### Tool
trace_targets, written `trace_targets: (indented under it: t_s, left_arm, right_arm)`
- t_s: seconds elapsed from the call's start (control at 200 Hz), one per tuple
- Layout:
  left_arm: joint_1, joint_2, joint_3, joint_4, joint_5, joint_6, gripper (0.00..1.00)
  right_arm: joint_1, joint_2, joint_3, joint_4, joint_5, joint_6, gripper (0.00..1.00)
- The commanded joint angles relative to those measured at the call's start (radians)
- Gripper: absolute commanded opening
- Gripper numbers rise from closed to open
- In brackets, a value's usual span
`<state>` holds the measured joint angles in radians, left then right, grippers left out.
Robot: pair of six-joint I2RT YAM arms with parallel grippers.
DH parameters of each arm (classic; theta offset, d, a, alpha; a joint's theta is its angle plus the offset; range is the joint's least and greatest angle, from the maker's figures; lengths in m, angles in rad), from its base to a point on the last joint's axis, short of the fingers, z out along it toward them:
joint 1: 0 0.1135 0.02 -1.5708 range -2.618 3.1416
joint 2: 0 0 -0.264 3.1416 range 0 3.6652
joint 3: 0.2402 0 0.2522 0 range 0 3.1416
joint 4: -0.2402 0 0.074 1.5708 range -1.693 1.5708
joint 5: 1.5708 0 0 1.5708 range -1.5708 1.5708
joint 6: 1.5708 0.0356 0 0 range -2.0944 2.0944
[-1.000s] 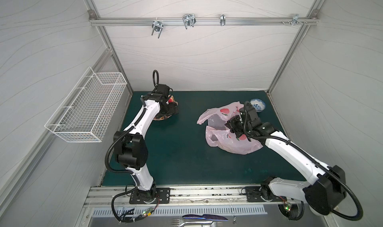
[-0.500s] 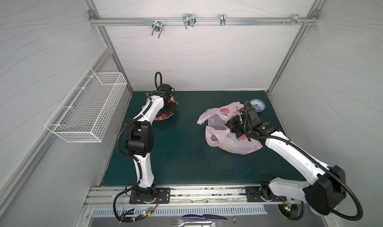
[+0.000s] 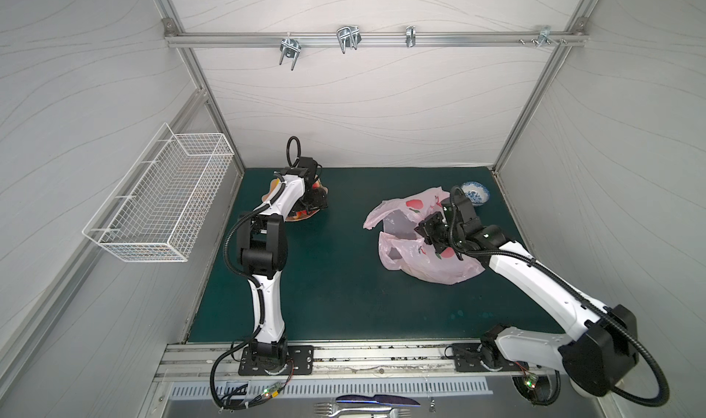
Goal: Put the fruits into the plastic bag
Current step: 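Lower the left gripper onto the large red strawberry and grasp it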
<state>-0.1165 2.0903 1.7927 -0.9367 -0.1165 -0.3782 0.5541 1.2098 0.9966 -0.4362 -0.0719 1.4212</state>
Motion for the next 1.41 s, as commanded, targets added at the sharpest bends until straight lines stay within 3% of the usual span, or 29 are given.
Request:
trace_targets:
  t_s: [0.0,1.025,1.401]
  left_arm:
    - [0.006,0.027,0.046,0.001,-0.017,-0.012,0.94]
    - [0.01,0.092,0.119,0.021,-0.015,-0.017,0.84]
    - [0.009,0.117,0.132,0.016,-0.016,-0.001,0.75]
  right_arm:
    - [-0.006,-0.025,0.008,-0.019,0.001,0.01,0.0]
    - [-0.006,-0.033,-0.003,-0.015,-0.009,0.012,0.0]
    - [-0.005,-0.033,-0.004,-0.014,-0.01,0.013,0.0]
